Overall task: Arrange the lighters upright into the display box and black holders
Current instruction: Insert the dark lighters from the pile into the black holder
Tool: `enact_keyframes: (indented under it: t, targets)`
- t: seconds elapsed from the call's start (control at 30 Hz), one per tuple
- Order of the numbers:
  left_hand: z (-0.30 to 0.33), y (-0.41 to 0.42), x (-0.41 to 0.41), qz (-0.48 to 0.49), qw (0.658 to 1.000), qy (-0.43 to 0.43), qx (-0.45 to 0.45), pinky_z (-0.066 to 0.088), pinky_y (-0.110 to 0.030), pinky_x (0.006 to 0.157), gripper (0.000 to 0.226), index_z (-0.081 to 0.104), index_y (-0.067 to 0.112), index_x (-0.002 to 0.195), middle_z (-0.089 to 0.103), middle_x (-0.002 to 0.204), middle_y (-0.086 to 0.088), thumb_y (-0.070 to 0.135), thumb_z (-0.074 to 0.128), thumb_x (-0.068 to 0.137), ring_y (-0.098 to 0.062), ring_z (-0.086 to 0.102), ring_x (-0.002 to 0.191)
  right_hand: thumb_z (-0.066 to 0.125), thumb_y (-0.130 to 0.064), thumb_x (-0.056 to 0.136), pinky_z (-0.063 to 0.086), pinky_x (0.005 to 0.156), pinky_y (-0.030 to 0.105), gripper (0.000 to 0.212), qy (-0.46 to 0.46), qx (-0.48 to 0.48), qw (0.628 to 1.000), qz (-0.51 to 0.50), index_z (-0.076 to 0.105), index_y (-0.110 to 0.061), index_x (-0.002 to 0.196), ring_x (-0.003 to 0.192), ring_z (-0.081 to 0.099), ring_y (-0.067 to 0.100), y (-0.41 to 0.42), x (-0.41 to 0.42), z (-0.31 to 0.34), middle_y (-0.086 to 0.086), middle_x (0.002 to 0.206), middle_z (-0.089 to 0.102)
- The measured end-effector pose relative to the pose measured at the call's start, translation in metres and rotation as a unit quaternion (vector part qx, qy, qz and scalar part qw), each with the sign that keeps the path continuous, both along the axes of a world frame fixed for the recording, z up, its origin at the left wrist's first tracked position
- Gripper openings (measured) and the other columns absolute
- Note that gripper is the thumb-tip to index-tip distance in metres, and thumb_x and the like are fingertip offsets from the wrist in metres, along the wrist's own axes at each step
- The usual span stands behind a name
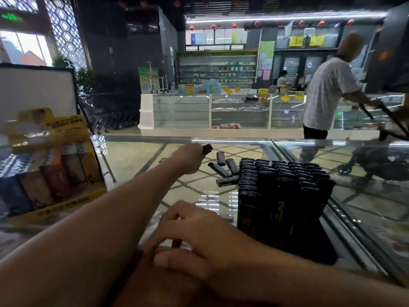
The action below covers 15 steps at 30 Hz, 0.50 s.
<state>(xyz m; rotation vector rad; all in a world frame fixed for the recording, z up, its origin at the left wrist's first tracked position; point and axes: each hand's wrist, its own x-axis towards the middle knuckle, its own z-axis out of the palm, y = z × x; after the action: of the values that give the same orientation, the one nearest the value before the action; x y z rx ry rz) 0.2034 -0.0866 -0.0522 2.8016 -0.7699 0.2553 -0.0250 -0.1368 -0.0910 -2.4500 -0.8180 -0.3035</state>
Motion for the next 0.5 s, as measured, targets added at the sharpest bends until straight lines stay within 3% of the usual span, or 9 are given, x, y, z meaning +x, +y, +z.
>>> enact_keyframes:
  t: [0.1,0.17,0.23,0.33,0.4,0.5]
  targets:
    - [0.01,0.013,-0.019,-0.029,0.982,0.102,-0.159,0.049,-0.034,0.064,0.021,0.059,0.002,0.1,0.065,0.092,-0.016,0.018,0.046,0.103,-0.028,0.061,0.074,0.061,-0.03,0.095,0.049,0.079,0.021,0.006,-0.018,0.049,0.999,0.002,0.062,-0.03,0.102,0.086,0.058,-0.002,-0.005,-0.008,0.016,-0.013,0.095,0.064]
    - [0.017,0.025,-0.044,-0.05,0.932,0.207,-0.292,0.052,-0.027,0.055,0.017,0.058,0.004,0.101,0.062,0.083,-0.01,0.016,0.047,0.103,-0.018,0.059,0.064,0.062,-0.025,0.095,0.041,0.07,0.009,0.006,-0.028,0.077,0.997,0.011,0.062,-0.028,0.101,0.074,0.055,-0.007,-0.004,-0.017,0.026,-0.015,0.085,0.06]
    - [0.023,0.036,-0.074,-0.088,0.873,0.263,-0.4,0.054,-0.027,0.056,0.02,0.059,-0.002,0.109,0.066,0.084,-0.011,0.015,0.05,0.103,-0.017,0.061,0.061,0.063,-0.02,0.095,0.038,0.063,0.007,0.01,-0.059,0.095,0.994,0.012,0.065,-0.024,0.104,0.065,0.055,-0.009,-0.001,-0.027,0.038,-0.016,0.077,0.058]
    - [0.032,0.044,-0.12,-0.147,0.819,0.252,-0.495,0.052,-0.027,0.057,0.02,0.062,-0.009,0.101,0.069,0.081,-0.014,0.011,0.058,0.096,-0.02,0.063,0.065,0.062,-0.015,0.097,0.04,0.053,0.007,0.009,-0.114,0.202,0.972,-0.031,0.068,-0.018,0.102,0.053,0.057,-0.004,-0.013,-0.037,0.061,-0.016,0.069,0.057]
    - [0.036,0.043,-0.148,-0.185,0.785,0.25,-0.536,0.053,-0.027,0.059,0.016,0.064,-0.004,0.095,0.067,0.078,-0.013,0.011,0.058,0.095,-0.023,0.064,0.07,0.06,-0.014,0.097,0.041,0.048,0.009,0.009,-0.167,0.256,0.949,-0.076,0.068,-0.017,0.099,0.049,0.059,-0.001,-0.028,-0.038,0.076,-0.012,0.071,0.062]
    - [0.042,0.039,-0.173,-0.201,0.714,0.275,-0.611,0.055,-0.027,0.058,0.022,0.061,-0.001,0.11,0.072,0.088,-0.012,0.015,0.048,0.103,-0.02,0.068,0.072,0.059,-0.016,0.097,0.043,0.048,0.012,0.004,-0.225,0.307,0.916,-0.127,0.063,-0.018,0.099,0.053,0.061,0.003,-0.054,-0.036,0.096,-0.009,0.077,0.062]
